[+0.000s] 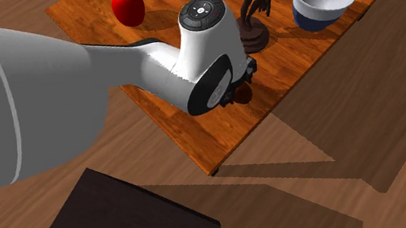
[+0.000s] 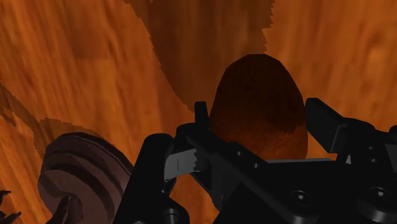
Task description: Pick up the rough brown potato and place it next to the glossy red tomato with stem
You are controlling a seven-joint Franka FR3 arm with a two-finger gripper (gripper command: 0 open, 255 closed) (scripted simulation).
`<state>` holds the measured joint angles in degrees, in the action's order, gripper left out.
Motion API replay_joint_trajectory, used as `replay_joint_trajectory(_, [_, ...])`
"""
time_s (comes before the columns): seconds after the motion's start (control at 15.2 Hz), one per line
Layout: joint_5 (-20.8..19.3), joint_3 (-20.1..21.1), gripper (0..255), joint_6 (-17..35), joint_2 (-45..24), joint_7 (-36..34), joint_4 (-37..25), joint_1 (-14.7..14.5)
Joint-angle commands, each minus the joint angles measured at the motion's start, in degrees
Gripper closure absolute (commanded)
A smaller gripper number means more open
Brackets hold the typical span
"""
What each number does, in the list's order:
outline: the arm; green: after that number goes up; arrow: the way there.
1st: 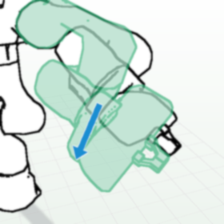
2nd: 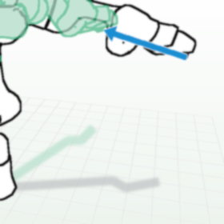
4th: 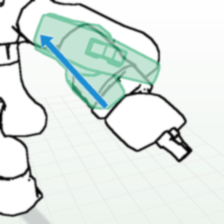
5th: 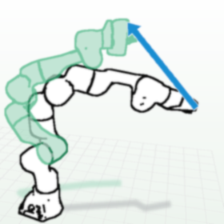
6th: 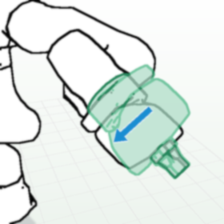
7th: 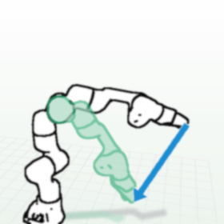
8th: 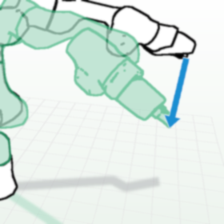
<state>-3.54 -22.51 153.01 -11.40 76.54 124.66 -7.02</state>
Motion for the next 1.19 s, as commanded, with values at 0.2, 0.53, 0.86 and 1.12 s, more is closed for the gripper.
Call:
replay_joint_trajectory(0.2, [-1.2,-0.4,255,-3.5,2.5,-0.5,-1.1,-0.4])
replay_joint_trajectory(0.53, [-2.2,-0.7,255,-7.2,4.9,-0.9,-2.6,-0.7])
replay_joint_trajectory(0.86, [-3.0,-0.7,255,-10.9,6.9,-1.1,-4.3,-1.0])
replay_joint_trajectory(1.12, [-3.5,-0.7,255,-13.8,8.3,-1.2,-5.9,-1.1])
